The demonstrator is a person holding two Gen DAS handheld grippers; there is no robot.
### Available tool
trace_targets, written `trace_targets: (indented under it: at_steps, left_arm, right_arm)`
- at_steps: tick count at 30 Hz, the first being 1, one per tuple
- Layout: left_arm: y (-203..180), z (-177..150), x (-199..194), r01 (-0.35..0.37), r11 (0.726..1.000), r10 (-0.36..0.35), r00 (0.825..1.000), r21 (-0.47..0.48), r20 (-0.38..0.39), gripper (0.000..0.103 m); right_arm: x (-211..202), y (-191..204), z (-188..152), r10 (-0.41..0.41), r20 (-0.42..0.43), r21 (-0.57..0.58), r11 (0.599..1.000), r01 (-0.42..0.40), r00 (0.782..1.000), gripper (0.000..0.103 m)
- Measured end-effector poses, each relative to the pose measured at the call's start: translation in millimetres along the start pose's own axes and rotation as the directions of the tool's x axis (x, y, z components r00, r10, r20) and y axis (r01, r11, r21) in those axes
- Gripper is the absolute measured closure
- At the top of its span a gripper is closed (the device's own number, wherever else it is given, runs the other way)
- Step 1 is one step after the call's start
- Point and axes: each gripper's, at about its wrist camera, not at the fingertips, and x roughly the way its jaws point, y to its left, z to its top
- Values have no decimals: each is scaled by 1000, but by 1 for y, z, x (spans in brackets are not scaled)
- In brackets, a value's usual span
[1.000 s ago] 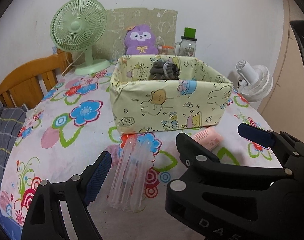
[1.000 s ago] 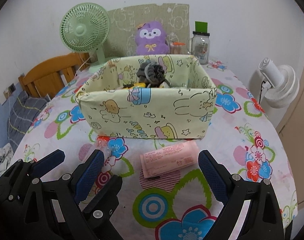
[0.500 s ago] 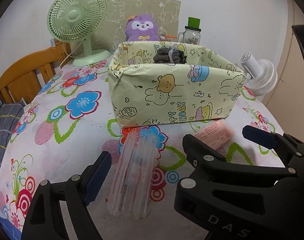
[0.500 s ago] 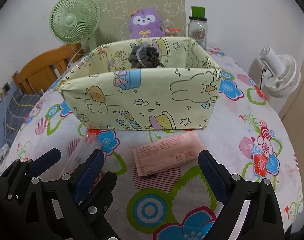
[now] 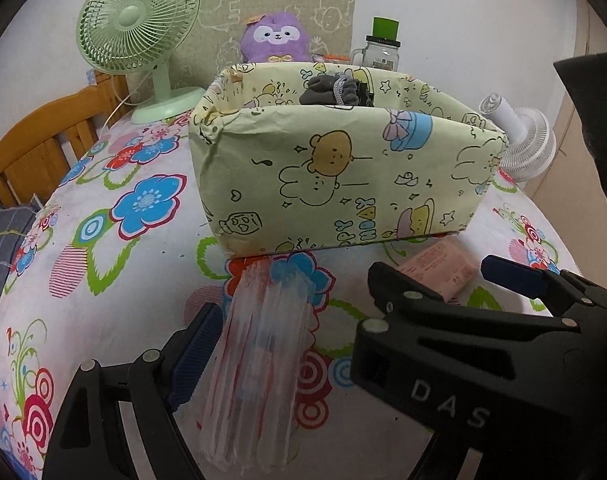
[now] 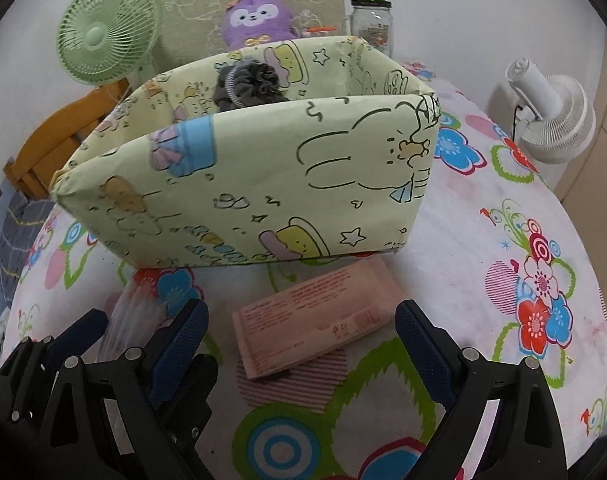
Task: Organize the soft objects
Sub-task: 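Move the left gripper to the clear straw bundle while the right gripper approaches the pink packet, then close the left gripper on the straw bundle while the right gripper grasps the pink packet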
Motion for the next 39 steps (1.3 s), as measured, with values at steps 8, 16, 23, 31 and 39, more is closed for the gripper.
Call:
trace_targets:
  at_steps: [8,16,23,31,39]
  left_arm:
    - [3,3,8,-2,1000,2,1000,-4,-16,15]
    - [2,1,12,-5,1000,5,999,-1,-38,15]
    - [2,-4,10,-10,1000,10,999,0,-40,15]
    - [7,-9,1,-30,1000,30,999,-8,-31,15]
    - [20,-10,-6,-47,999,47,999,-20,-13,15]
  right_arm:
    - [9,-4,9,-24,-18,29,999,24,1000,20]
    - [10,1,1,-69,-16,-19,997,69,997,32]
    - [4,3,-7,-86,4,-49,995,86,996,59]
    - [-3,18,-11,-44,7,-76,996,45,999,61]
    - [-11,36,-13,-27,25,-108,994,29,999,60]
